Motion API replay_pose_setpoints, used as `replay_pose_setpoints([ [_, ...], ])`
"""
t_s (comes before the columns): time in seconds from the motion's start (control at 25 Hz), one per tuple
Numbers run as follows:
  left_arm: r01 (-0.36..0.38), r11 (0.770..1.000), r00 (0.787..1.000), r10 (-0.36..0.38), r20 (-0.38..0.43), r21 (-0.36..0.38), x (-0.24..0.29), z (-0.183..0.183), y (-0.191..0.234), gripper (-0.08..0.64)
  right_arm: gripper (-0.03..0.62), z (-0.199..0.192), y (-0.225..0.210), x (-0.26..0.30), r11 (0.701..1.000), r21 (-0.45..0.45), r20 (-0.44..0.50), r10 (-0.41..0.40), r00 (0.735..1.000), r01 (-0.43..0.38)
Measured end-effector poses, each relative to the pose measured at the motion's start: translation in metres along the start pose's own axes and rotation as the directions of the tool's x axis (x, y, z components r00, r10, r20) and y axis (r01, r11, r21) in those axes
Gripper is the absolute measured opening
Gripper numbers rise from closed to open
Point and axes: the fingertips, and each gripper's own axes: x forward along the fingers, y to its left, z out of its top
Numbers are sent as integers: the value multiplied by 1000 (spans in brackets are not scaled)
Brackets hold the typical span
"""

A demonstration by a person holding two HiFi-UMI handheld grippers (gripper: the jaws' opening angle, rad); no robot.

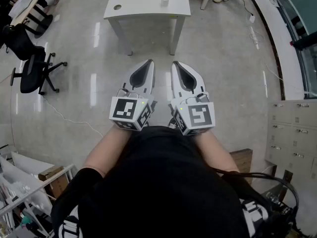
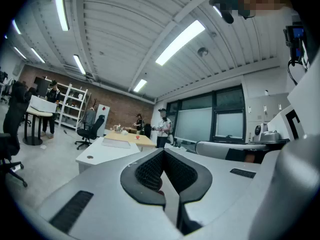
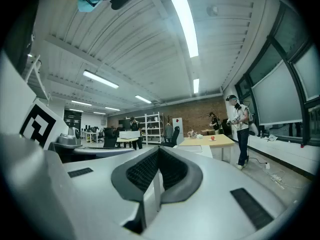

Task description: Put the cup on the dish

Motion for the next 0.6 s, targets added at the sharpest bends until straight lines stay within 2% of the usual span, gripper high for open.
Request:
replay_pose_setpoints([
  [0.4, -5, 1000, 1000, 5, 1, 10, 1, 3, 8, 3, 12, 5, 2, 7, 1000, 2, 26, -16, 1000, 16],
  [0.6, 1, 1000, 1000, -1, 11, 31, 2, 9, -2, 3, 12, 10, -9, 2, 1000, 8, 45, -28, 999, 28],
])
